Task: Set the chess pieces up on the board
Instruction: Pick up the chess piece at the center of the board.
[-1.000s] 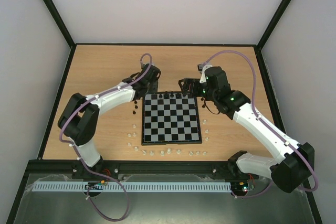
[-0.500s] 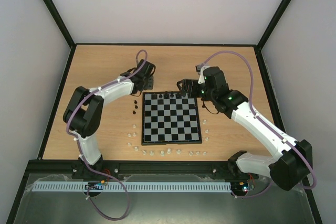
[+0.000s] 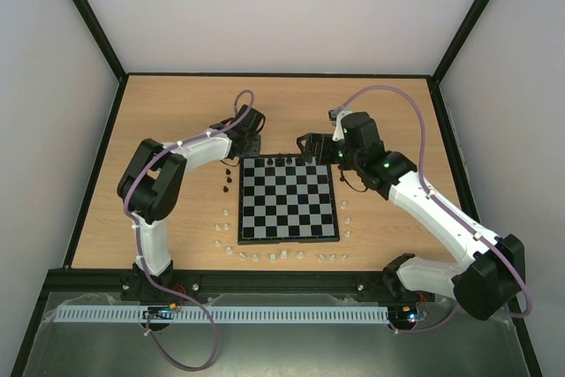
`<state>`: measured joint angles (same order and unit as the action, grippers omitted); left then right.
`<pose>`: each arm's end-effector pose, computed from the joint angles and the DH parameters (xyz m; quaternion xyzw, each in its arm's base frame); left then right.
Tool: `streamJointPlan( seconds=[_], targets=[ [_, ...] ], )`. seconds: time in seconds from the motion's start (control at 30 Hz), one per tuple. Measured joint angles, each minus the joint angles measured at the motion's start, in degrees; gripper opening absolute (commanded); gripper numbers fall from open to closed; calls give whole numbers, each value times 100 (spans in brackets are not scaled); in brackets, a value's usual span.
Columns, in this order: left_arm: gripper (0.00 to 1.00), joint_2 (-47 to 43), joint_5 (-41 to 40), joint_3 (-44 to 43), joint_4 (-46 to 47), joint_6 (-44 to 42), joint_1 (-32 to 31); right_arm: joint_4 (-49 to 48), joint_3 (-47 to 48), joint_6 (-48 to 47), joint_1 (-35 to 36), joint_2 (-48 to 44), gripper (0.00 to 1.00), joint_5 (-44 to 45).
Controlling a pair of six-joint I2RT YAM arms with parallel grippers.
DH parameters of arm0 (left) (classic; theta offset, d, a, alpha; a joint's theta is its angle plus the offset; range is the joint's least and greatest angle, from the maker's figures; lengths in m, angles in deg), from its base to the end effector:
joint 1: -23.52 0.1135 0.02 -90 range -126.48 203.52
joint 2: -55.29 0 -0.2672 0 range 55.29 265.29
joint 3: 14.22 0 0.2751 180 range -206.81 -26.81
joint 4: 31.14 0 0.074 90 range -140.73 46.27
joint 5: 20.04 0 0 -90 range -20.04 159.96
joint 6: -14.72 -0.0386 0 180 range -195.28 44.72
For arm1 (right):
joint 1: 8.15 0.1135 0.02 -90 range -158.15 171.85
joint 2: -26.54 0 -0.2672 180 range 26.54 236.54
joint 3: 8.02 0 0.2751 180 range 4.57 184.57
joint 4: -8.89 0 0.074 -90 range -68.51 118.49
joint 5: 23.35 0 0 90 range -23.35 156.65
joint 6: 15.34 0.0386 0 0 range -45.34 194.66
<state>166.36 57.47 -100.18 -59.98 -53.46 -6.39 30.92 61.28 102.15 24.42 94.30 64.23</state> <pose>0.3777 -0.2076 0.1558 0.0331 0.9453 -0.0411 0.3219 0.2514 0.1625 0.3288 -0.0484 0.8201 0.3002 0.4848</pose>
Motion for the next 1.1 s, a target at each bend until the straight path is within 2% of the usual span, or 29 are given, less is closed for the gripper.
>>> streamJointPlan(
  seconds=[0.6,1.1],
  targets=[
    [43,273,-173,-238,-127,48,9,-46,0,2,0,68,99,-24],
    [29,389,-212,-258,-136,92,9,-76,-2,4,0,87,99,-66]
  ],
)
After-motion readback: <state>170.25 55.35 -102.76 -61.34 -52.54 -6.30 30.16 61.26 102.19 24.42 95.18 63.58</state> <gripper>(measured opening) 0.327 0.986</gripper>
